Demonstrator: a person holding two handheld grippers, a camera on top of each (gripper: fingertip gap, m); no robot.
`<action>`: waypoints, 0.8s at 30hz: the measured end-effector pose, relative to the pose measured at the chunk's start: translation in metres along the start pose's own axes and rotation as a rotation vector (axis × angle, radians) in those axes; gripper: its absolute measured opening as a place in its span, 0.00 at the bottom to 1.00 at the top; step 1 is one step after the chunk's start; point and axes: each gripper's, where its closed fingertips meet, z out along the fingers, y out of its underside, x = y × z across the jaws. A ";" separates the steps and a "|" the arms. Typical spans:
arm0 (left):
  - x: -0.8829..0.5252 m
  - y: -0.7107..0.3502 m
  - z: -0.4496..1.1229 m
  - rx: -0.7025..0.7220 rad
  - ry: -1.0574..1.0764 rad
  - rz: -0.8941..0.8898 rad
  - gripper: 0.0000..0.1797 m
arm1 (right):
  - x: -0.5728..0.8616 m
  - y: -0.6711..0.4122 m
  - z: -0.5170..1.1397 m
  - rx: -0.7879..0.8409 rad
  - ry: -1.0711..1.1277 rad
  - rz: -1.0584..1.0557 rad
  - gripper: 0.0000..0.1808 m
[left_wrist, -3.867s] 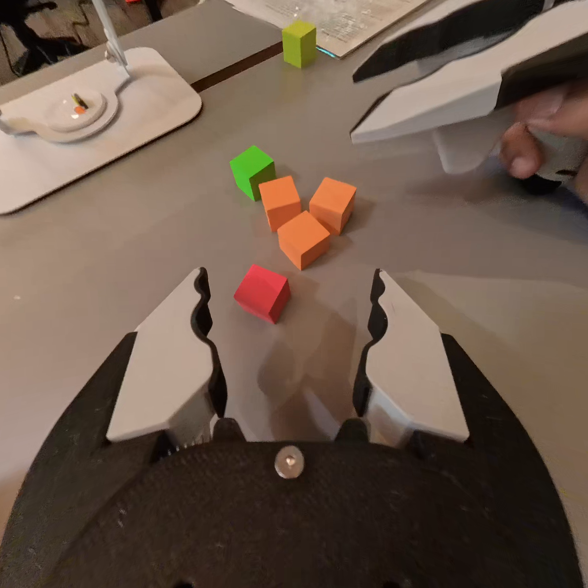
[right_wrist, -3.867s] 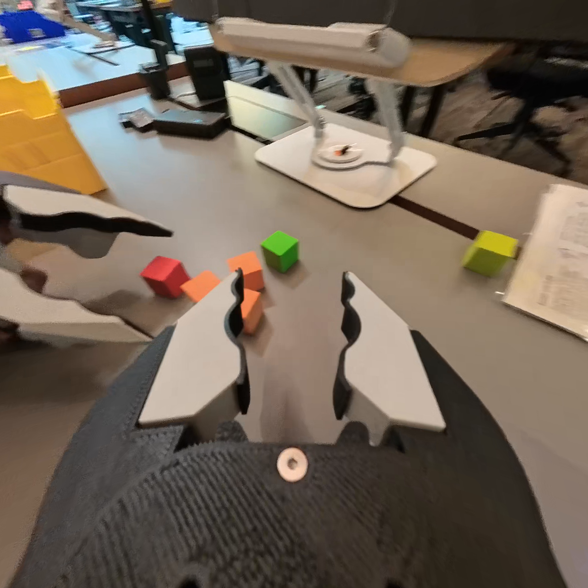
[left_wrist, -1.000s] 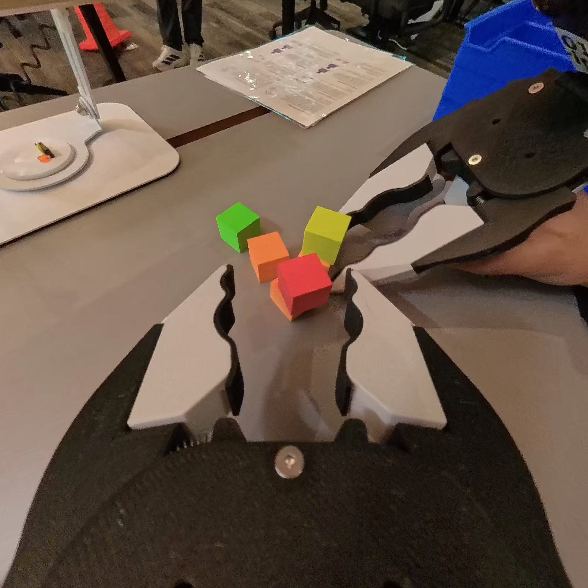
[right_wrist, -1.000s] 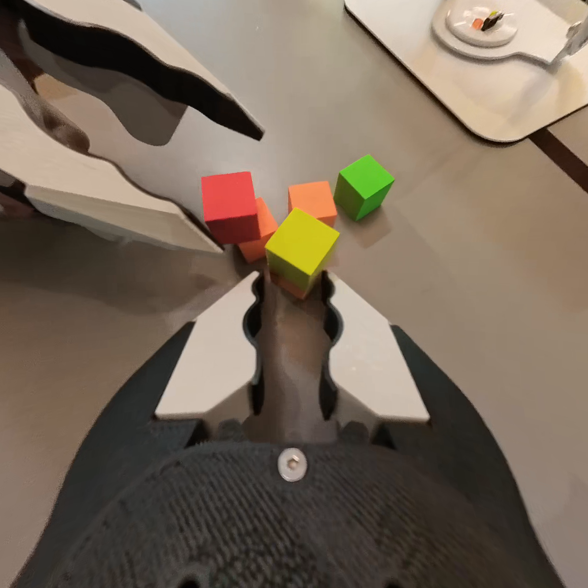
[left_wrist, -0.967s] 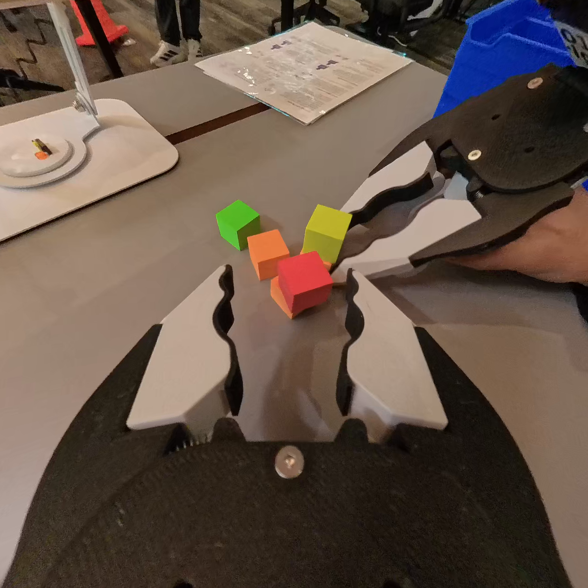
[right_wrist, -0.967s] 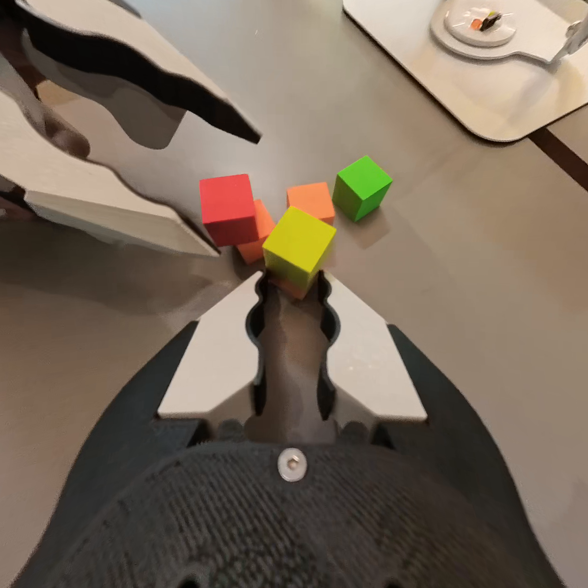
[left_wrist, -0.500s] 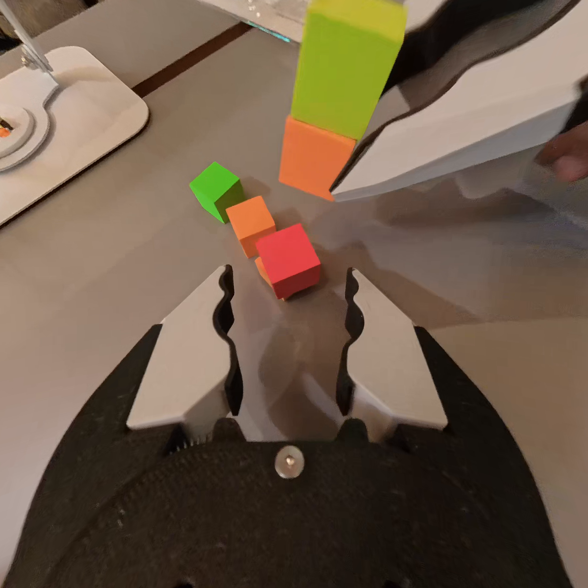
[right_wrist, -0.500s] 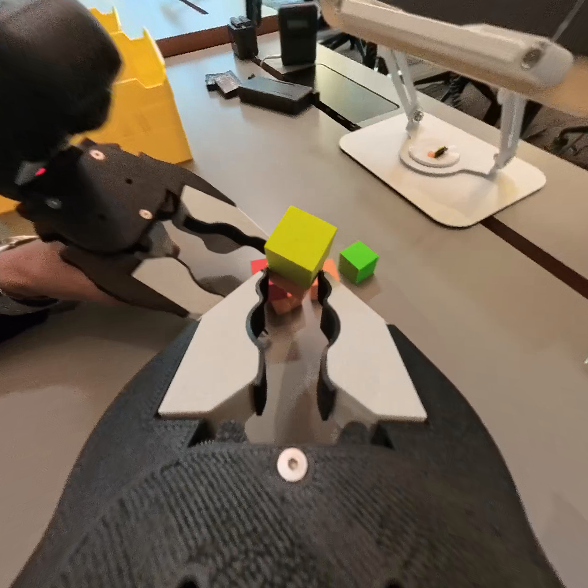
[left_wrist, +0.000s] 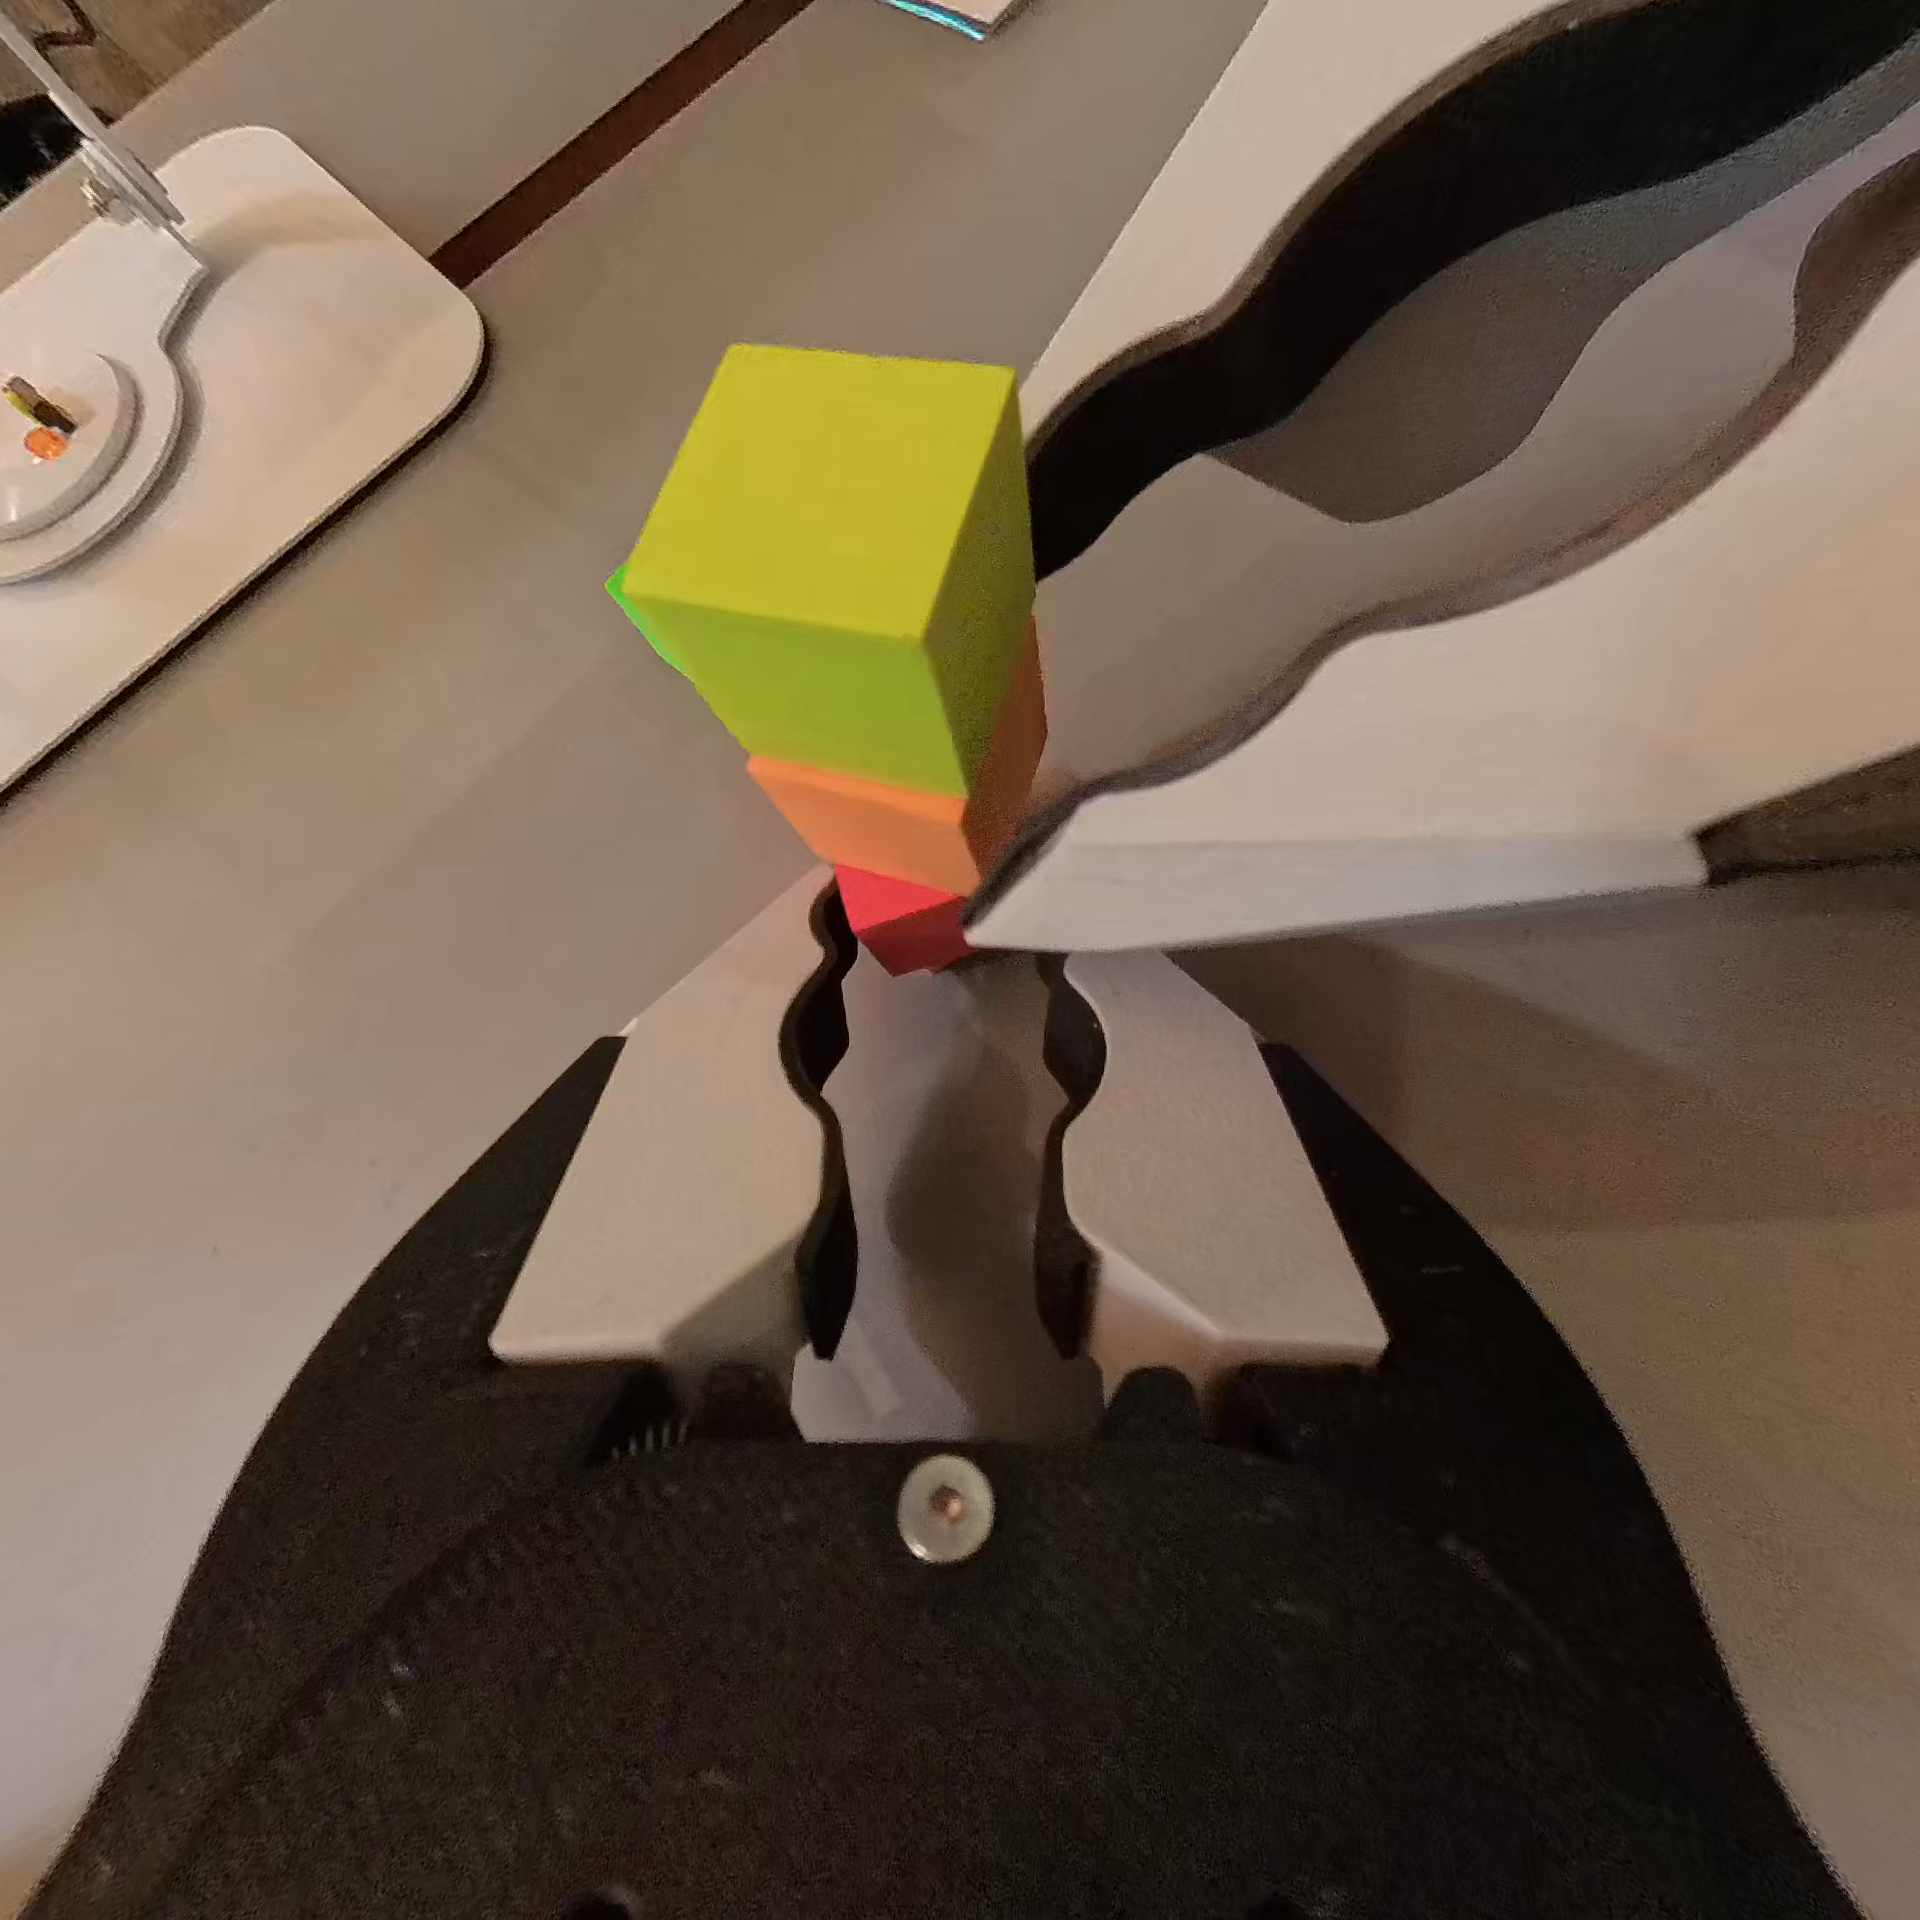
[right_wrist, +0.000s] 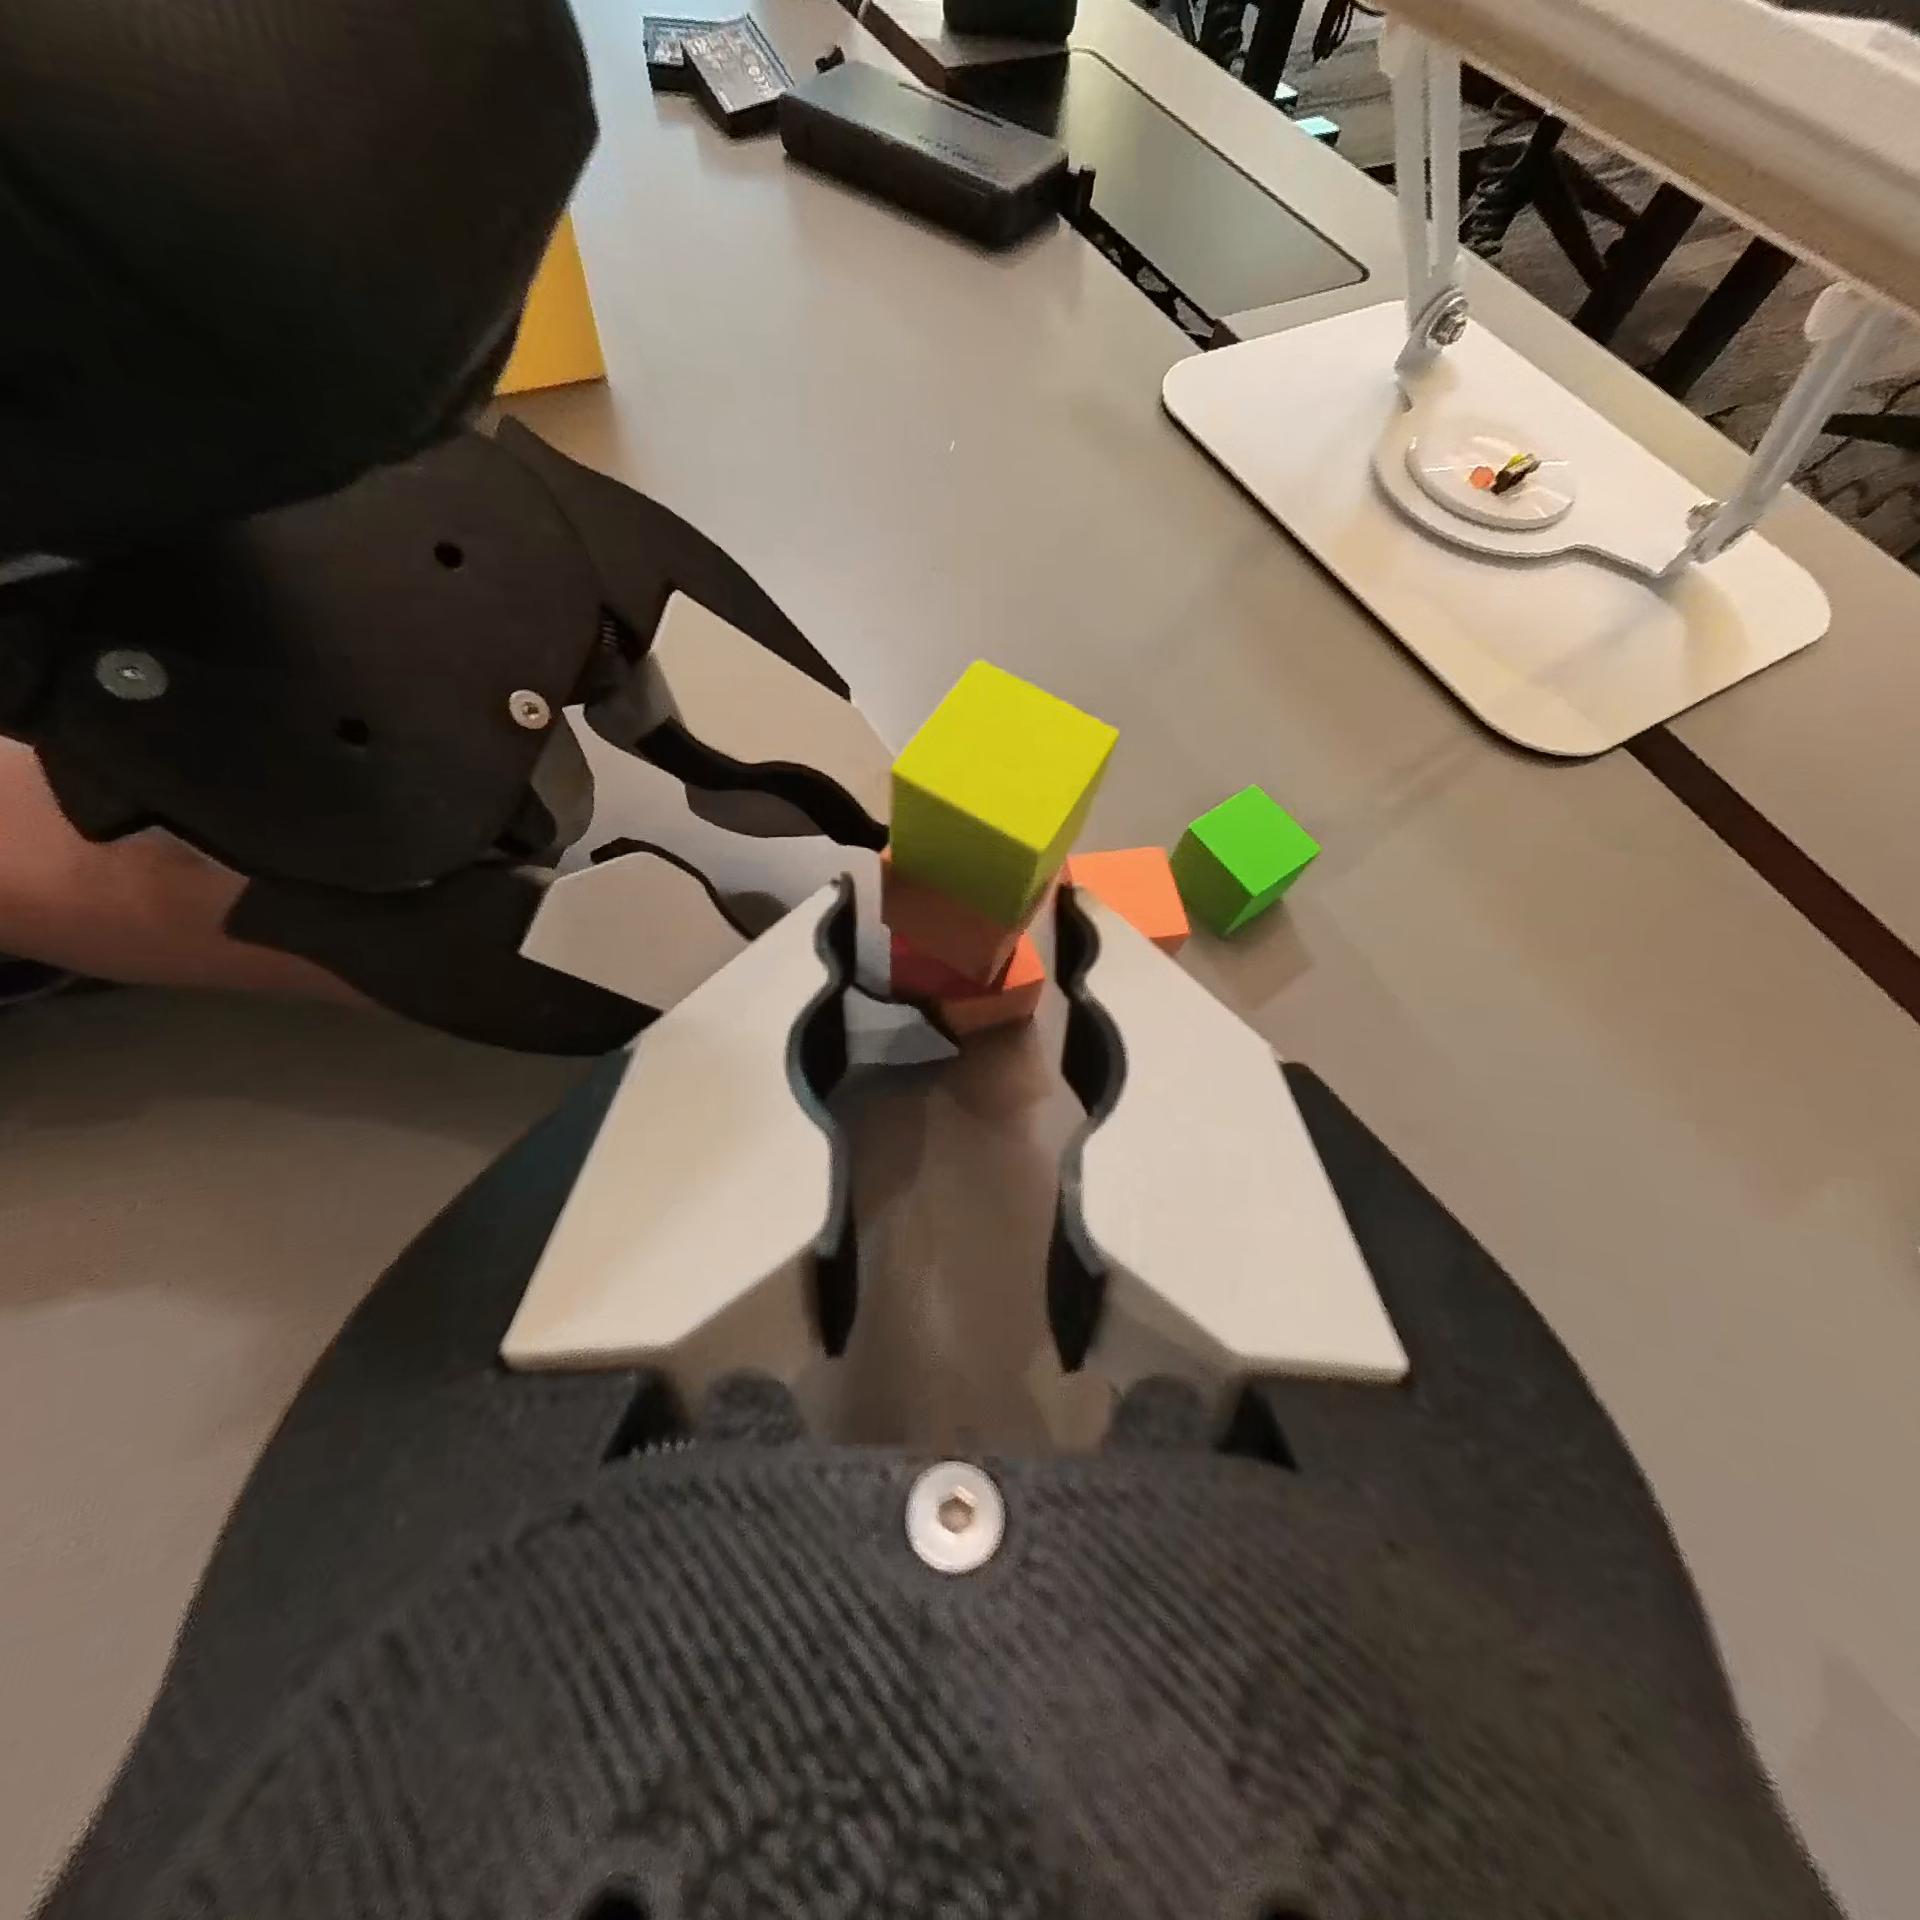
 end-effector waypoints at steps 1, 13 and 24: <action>0.000 0.000 0.000 0.000 0.000 0.000 0.17 | 0.000 0.000 0.000 0.000 -0.006 -0.004 0.23; -0.017 -0.005 -0.011 0.078 0.015 -0.133 0.17 | 0.045 0.016 -0.012 0.157 0.002 0.102 0.27; -0.026 0.006 -0.013 0.031 -0.019 -0.109 0.17 | 0.042 0.025 0.041 -0.065 -0.015 -0.033 0.14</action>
